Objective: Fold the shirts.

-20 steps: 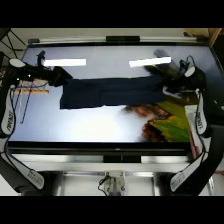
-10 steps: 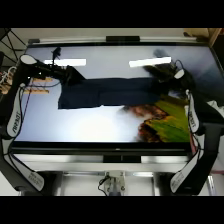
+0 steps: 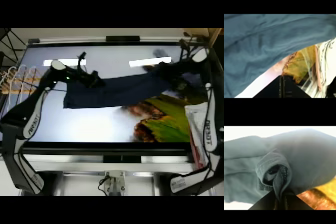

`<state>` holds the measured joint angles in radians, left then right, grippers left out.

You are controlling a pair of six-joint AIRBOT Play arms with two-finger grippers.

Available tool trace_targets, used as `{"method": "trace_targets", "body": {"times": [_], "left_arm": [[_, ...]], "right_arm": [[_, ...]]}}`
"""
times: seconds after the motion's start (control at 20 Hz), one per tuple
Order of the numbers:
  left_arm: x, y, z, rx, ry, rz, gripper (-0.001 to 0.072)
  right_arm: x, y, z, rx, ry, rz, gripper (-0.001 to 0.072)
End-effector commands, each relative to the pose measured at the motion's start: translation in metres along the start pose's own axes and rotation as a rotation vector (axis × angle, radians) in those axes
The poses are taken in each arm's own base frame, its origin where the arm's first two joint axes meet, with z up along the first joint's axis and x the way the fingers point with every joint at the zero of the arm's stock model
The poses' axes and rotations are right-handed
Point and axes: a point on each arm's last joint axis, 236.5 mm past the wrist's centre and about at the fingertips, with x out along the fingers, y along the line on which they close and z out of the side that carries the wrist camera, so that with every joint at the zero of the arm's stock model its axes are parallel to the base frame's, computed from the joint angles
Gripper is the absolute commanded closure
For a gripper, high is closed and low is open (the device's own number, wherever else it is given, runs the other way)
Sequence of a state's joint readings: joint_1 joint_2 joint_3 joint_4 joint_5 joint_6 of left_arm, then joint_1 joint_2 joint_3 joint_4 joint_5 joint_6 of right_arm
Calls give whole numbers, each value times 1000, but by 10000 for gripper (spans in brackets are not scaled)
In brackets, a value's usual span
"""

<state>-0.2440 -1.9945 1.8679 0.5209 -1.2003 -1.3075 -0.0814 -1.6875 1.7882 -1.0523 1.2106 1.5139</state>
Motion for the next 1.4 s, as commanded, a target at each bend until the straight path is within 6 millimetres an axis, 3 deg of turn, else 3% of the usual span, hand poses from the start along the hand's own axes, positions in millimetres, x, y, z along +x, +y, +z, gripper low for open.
{"method": "trace_targets", "body": {"times": [0.0, 0.2, 0.35, 0.45, 0.55, 0.65, 0.75, 0.8, 0.85, 1.0, 1.1, 1.2, 1.35], "left_arm": [[59, -12, -27, -8, 60, -5, 676], [101, -24, -25, -32, -18, 16, 676], [130, -44, -26, -78, -75, -8, 677], [154, -66, -42, -104, -62, -67, 676], [169, -70, -56, -96, -37, -75, 676], [154, -64, -53, -53, -8, -76, 679], [109, -32, -17, -27, -79, 46, 681], [73, -19, 4, -7, -121, 113, 681], [34, -11, 21, 31, -153, 168, 681], [-110, 13, 56, 125, -258, 385, 680], [-204, 17, 62, 127, -342, 489, 679], [-281, 12, 54, 123, -411, 548, 678], [-357, 8, 34, 121, -476, 625, 677]], "right_arm": [[-63, 42, -16, -46, 8, 37, 636], [-127, 86, -32, -82, -32, 96, 636], [-158, 103, -42, -81, -58, 111, 635], [-164, 107, -47, -74, -49, 118, 635], [-161, 112, -52, -78, -32, 125, 635], [-158, 119, -54, -83, -28, 127, 635], [-144, 122, -51, -97, -37, 90, 636], [-133, 127, -48, -105, -44, 88, 636], [-117, 136, -44, -111, -46, 104, 636], [-56, 167, -39, -101, -42, 155, 636], [-5, 191, -48, -94, -12, 196, 636], [50, 215, -61, -63, 14, 248, 636], [127, 242, -79, 20, 15, 314, 636]]}}
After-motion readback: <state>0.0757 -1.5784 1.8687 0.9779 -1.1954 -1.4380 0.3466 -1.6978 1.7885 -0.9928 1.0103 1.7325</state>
